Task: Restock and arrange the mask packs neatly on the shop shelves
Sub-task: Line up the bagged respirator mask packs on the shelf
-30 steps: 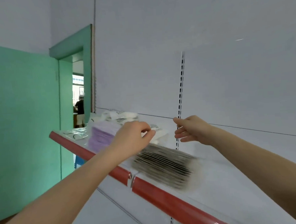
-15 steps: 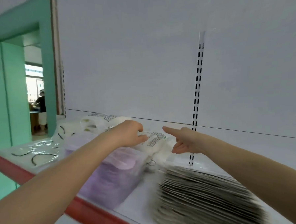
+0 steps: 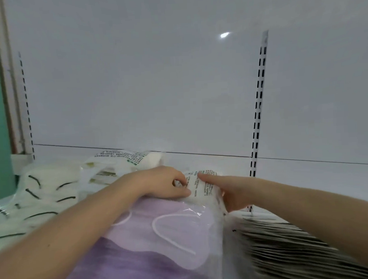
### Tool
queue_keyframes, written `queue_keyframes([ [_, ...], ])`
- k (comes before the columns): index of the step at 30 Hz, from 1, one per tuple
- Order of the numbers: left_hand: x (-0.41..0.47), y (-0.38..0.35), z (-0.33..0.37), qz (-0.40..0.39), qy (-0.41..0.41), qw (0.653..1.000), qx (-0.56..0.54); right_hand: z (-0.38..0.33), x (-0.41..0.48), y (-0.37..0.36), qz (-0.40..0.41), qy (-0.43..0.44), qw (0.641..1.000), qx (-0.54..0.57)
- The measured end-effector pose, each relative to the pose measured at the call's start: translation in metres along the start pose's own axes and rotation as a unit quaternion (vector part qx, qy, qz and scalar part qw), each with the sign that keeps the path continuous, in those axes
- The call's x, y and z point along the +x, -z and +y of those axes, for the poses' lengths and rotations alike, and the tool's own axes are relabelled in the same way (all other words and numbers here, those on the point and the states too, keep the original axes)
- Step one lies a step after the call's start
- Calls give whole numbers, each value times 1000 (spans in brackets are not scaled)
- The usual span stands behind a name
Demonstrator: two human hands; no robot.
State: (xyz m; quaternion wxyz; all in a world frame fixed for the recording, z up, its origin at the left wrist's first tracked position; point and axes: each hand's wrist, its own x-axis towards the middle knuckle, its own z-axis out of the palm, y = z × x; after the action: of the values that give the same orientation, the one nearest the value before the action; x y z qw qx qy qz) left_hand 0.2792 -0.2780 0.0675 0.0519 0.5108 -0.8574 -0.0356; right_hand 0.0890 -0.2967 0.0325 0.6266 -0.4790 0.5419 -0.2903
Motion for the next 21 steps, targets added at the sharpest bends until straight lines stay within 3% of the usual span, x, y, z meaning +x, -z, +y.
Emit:
queue_keyframes([
  [9,-1,-5,-6,39,-2,999,-30,4,7,-1,62,-40,997,-27],
  [16,2,-13,-10,118,40,987,-101,1,0,-13,75,-2,997,-2],
  [21,5,-15,-9,188,43,973,-131,-9,-9,-7,144,45,988,14],
])
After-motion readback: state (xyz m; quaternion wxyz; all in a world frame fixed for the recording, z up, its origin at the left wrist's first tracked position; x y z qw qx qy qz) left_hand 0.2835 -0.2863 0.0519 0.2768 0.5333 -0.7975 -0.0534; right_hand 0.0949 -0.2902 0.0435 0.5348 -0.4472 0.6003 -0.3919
